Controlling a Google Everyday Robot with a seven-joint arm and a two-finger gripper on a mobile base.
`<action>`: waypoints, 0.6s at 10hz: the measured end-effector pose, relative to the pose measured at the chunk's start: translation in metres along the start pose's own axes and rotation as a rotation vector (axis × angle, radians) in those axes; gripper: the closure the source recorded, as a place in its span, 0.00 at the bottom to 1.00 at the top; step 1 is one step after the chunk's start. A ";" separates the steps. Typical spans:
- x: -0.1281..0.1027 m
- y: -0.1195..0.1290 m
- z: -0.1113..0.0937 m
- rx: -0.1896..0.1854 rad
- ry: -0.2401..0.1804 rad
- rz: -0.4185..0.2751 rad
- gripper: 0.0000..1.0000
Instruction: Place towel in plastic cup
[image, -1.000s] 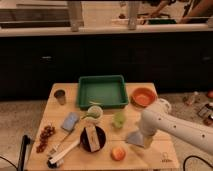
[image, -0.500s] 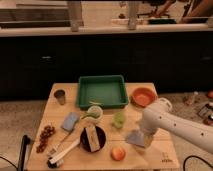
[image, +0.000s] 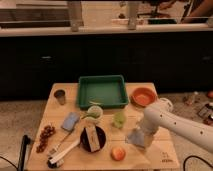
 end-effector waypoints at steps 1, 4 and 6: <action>0.001 0.001 0.001 -0.006 -0.002 0.001 0.20; 0.003 0.005 0.005 -0.026 0.000 -0.003 0.20; 0.000 0.005 0.009 -0.041 0.001 -0.011 0.20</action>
